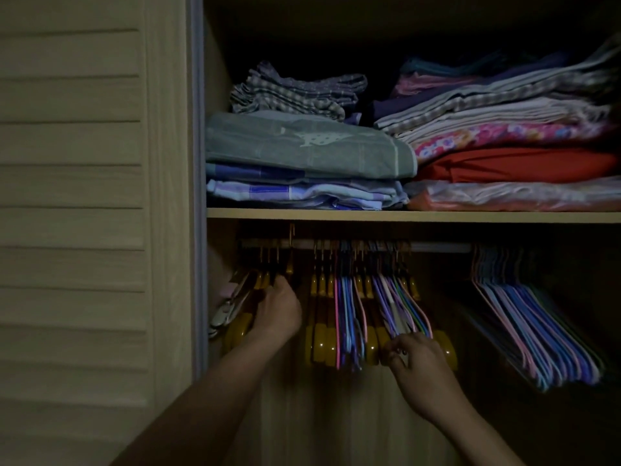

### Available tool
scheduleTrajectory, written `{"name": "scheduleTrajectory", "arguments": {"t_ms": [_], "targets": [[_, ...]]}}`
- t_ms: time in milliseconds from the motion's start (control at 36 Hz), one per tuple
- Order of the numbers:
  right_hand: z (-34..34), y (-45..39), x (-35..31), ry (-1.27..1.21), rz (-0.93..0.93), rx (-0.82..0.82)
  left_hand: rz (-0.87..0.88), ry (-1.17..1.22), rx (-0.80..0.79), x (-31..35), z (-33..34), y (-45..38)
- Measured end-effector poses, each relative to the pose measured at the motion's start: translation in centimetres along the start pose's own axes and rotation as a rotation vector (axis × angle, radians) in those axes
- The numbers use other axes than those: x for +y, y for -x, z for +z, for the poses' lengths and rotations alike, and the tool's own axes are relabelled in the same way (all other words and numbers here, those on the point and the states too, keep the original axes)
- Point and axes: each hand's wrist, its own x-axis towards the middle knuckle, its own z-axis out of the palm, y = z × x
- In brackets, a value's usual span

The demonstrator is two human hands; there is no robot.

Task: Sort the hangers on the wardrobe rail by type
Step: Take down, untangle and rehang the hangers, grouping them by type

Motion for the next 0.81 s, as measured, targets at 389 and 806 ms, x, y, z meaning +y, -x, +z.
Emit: {"name": "scheduleTrajectory", "arguments": {"t_ms": [389,806], "targets": [[0.5,-0.7,0.6,-0.037,-0.044,0.037,-0.049,-0.121,-0.112,-1.8,1.9,0.7],[-1.0,5.2,8.0,-0.094,0.277,0.234,0.268,-0.251,-0.13,-2.6,-0.3,7.7]]}}
